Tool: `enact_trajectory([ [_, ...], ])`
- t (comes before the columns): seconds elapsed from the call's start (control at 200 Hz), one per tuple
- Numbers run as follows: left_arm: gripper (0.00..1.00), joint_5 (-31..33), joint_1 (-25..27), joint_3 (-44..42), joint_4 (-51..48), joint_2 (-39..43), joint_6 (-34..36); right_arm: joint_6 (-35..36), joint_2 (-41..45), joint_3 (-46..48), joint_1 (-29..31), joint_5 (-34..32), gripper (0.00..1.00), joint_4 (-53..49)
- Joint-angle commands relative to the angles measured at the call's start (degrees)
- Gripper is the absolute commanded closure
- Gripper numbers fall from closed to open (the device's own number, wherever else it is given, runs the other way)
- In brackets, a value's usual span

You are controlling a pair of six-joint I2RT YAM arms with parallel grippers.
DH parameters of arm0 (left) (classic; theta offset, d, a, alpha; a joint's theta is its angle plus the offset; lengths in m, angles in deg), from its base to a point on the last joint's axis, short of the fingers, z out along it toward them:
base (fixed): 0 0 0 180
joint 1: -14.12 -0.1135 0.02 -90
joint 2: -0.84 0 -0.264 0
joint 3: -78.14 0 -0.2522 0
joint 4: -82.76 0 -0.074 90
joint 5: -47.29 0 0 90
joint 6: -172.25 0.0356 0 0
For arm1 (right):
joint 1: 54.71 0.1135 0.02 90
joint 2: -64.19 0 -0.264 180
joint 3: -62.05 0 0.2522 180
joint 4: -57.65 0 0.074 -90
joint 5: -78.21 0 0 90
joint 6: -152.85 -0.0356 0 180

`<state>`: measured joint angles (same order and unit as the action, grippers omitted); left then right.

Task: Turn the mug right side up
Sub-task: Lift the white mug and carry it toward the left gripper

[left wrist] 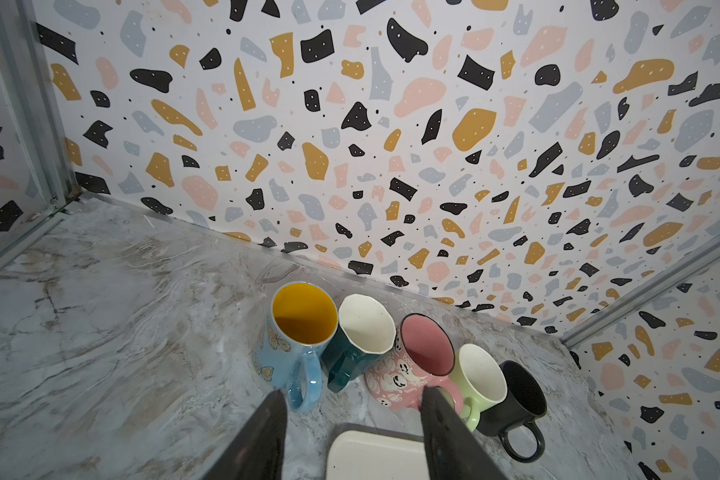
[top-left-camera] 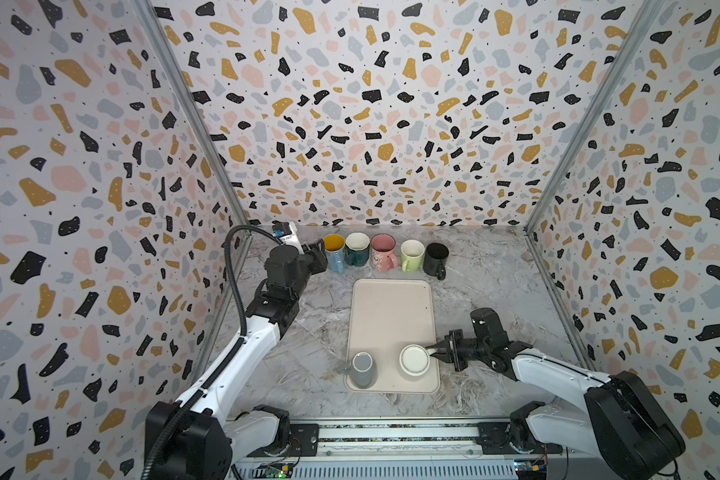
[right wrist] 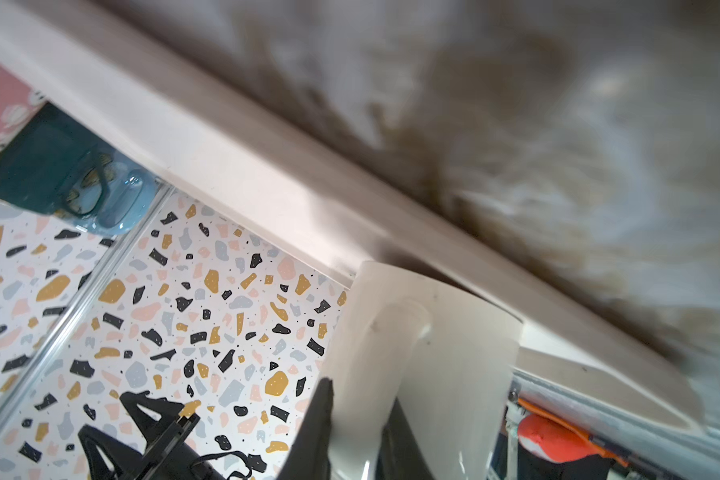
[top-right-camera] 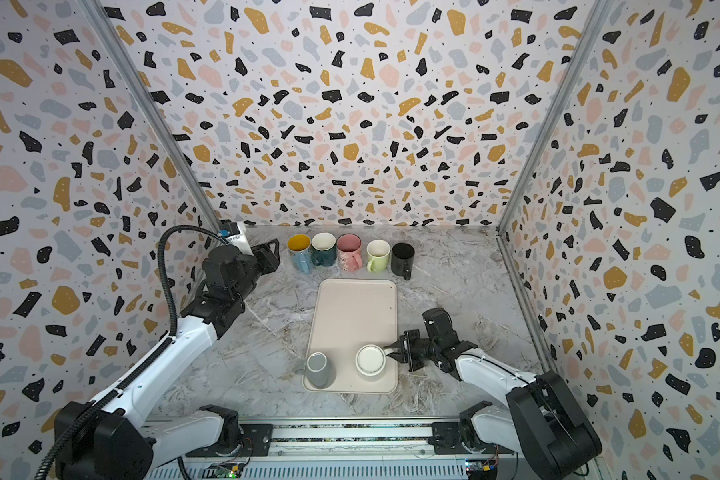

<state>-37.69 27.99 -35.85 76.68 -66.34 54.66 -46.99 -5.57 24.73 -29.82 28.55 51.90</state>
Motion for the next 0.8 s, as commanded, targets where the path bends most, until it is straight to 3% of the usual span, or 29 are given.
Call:
enact_trajectory([
  [0.0, 0.47, -0.09, -0.46, 2.19, 1.99, -0.23, 0.79, 9.13, 0.42, -6.0, -0.63, -0.72, 1.0, 2.47],
  [0.285, 0.47, -1.72, -0.46, 3.76, 1.99, -1.19, 0.44, 23.24, -2.74, -13.65, -0.62, -0.88, 1.0, 6.42],
  [0.42, 0.48, -3.13, -0.42, 5.62, 1.39, -2.06, 0.42, 36.36, -3.97, -19.31, -0.13, -3.24, 1.0, 4.85],
  [0.636, 0.49, -9.72, -0.48, 10.98, -1.07, -4.38, 1.31, 60.89, -4.2, -30.76, 2.57, -10.17, 1.0, -5.62],
  [0.796, 0.5, -15.73, -0.42, 14.99, -3.46, -6.42, 1.84, 73.53, -2.1, -31.73, 5.0, -16.7, 1.0, -7.2],
])
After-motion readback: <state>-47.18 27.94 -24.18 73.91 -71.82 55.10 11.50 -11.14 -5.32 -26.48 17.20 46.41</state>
